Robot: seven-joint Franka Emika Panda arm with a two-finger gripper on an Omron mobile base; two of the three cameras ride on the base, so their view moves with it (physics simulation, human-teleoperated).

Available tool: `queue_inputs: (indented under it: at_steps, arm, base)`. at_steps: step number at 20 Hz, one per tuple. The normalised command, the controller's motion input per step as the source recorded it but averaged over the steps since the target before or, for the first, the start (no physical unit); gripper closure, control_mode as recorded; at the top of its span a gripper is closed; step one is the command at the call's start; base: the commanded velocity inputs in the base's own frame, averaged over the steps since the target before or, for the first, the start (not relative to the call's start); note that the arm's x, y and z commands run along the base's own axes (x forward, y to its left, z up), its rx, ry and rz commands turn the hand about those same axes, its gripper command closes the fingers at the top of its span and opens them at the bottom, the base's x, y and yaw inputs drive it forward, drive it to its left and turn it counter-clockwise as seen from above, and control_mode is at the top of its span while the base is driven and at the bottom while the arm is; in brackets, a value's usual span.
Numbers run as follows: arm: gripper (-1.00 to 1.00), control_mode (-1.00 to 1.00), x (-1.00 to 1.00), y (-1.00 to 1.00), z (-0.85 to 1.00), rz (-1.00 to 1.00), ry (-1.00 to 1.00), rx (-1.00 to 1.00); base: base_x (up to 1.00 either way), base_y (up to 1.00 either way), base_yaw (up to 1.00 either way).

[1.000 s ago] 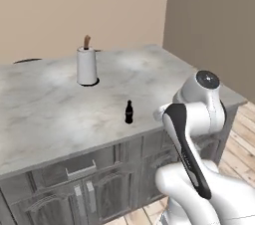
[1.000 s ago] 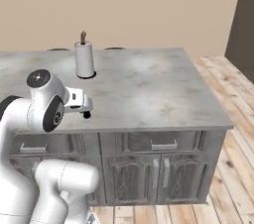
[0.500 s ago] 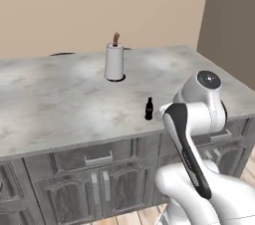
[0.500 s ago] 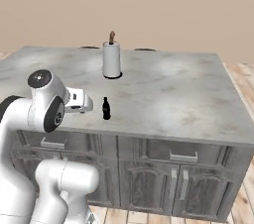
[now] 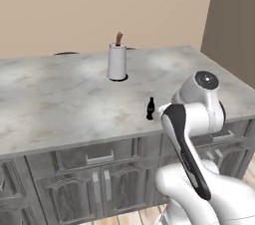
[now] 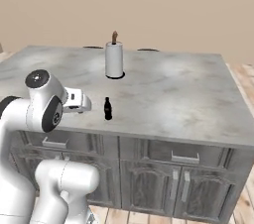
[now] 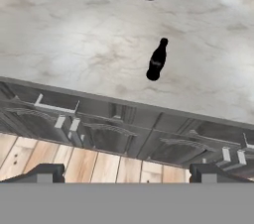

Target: Place the large bottle from the dining counter next to the other large bottle outside the sink, and place the small bottle from the dining counter next to the other small bottle inside the sink.

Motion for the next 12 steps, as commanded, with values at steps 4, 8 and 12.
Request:
queue_inputs:
  at_steps: [4,8,12]
  arm:
    - [-1.00,1.00,0.00,0.00,0.00,0.00,0.00,0.00]
    - [-1.00,1.00,0.00,0.00,0.00,0.00,0.00,0.00]
    - [-1.00,1.00,0.00,0.00,0.00,0.00,0.00,0.00]
  base:
    - [0.13,-0.47,0.00]
    - [0.22,-0.44,0.00]
    - [0.31,-0.05,0.00]
